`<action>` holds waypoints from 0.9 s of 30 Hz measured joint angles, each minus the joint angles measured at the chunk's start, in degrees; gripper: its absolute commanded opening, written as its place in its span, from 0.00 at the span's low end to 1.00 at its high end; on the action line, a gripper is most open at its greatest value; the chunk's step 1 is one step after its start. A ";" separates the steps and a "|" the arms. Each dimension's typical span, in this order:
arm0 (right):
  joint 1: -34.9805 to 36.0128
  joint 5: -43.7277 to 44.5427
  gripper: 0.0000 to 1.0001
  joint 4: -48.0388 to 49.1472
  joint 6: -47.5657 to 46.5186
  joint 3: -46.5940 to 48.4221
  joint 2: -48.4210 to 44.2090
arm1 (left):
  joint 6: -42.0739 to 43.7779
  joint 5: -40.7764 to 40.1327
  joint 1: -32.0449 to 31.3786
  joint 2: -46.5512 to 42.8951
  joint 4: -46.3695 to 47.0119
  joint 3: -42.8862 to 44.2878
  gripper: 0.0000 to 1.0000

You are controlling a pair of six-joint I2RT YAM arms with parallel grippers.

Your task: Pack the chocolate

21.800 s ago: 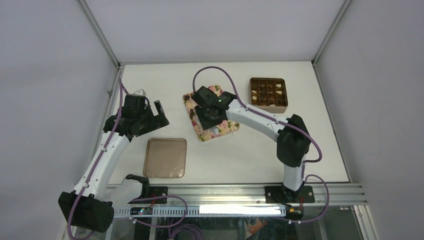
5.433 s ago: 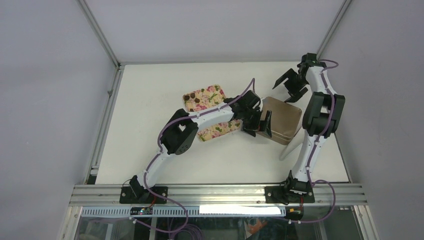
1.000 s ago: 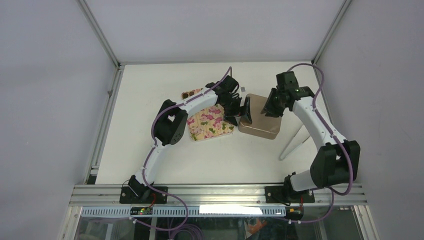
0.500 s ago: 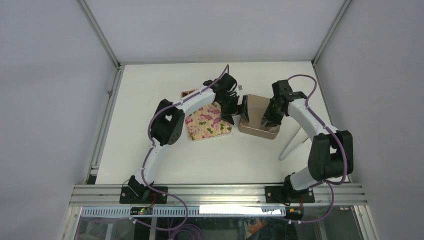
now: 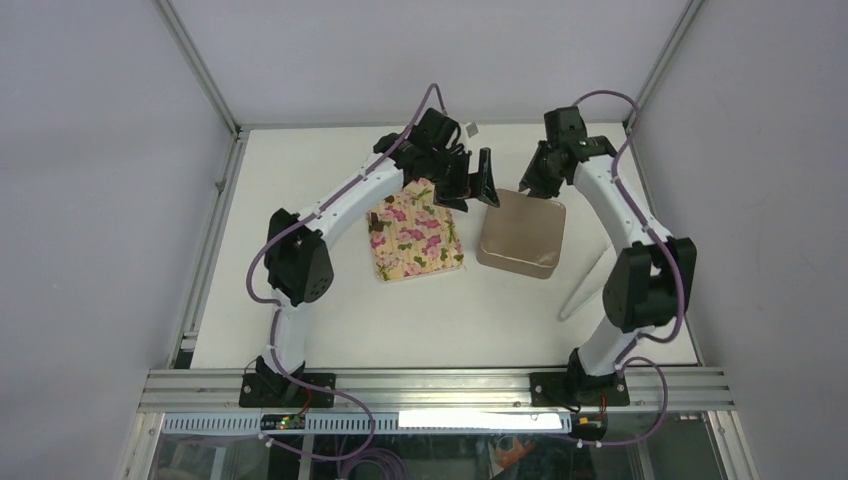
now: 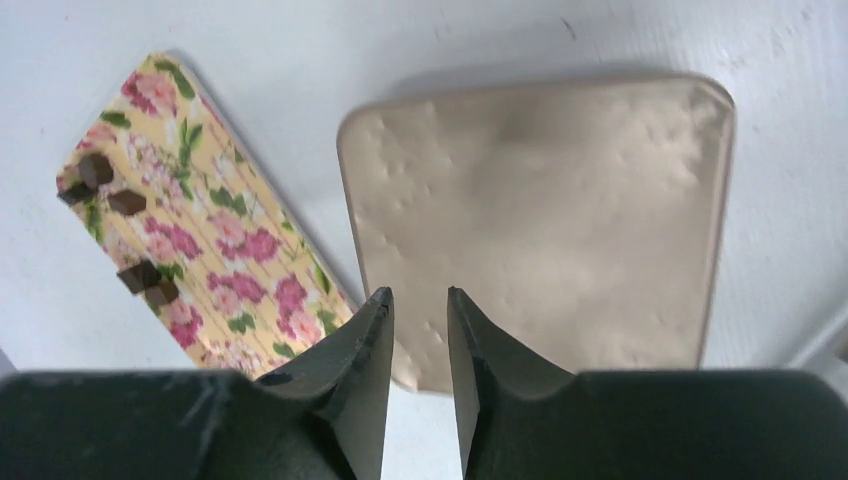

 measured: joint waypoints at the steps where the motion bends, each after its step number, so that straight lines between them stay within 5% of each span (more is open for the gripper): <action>1: 0.04 -0.02 0.28 -0.02 0.02 2.19 2.82 | 0.02 -0.31 0.13 -0.98 0.04 -0.37 0.93; 9: 1.42 -2.62 0.20 0.44 0.31 15.58 25.31 | 0.04 -3.93 4.83 -12.52 0.02 -11.63 0.95; 16: 2.51 -4.42 0.23 -1.70 0.90 19.37 27.06 | 0.98 -7.26 7.78 -18.43 -2.16 -22.29 0.99; 21: 2.56 -1.40 0.38 -3.37 0.57 18.82 18.58 | 2.97 -10.88 10.29 -26.86 -5.90 -25.79 0.99; 27: 2.56 4.70 0.63 -1.44 -0.92 12.63 -7.10 | 5.95 -17.81 14.80 -39.98 -7.85 -25.75 0.99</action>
